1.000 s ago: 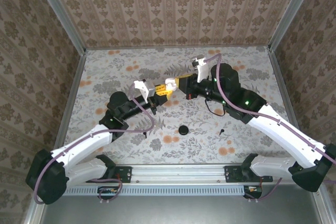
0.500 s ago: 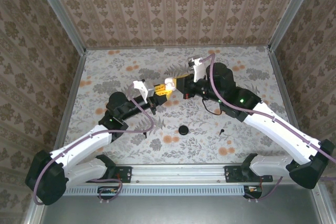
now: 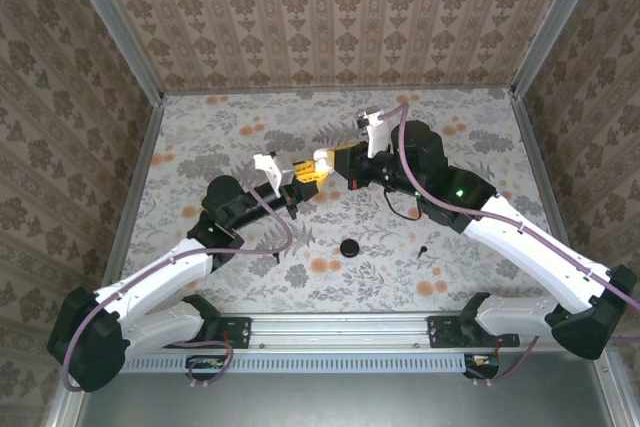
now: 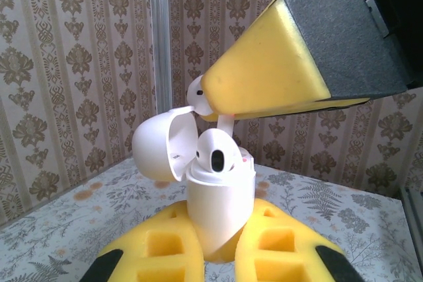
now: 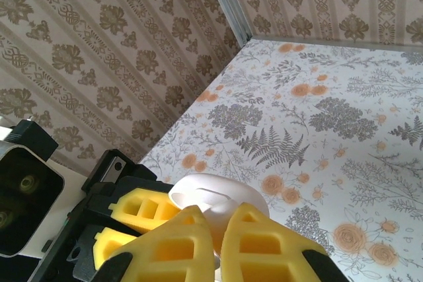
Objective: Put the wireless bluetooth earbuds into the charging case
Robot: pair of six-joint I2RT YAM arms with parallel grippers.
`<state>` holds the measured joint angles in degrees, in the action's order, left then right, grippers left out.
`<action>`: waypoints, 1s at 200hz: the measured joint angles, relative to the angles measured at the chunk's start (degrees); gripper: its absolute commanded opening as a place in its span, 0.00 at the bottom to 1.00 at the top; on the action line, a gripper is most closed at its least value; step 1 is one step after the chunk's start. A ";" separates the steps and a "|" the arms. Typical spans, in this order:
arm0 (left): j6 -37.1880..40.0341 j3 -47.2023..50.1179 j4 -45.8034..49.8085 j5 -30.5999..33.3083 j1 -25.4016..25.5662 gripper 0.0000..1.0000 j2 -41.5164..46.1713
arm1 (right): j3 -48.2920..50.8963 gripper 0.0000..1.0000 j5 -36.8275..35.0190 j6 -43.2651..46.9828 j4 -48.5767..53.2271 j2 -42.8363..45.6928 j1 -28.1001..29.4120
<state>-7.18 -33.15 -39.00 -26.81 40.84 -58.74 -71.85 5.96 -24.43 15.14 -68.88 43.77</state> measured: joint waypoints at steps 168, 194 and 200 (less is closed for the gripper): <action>-0.02 0.00 1.01 1.14 -0.02 0.00 0.00 | -6.25 0.06 -0.44 -4.07 7.37 -3.76 0.07; -0.02 0.00 1.22 1.25 0.00 0.00 0.07 | -7.87 0.06 -0.04 -4.13 10.43 -4.79 0.76; -0.02 0.02 1.40 1.25 0.00 0.00 0.11 | -8.15 0.06 -0.02 -4.13 10.91 -5.03 0.81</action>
<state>-7.20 -33.12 -37.60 -25.56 40.84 -58.63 -80.01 5.93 -28.56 26.04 -73.91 44.58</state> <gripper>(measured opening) 0.094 0.061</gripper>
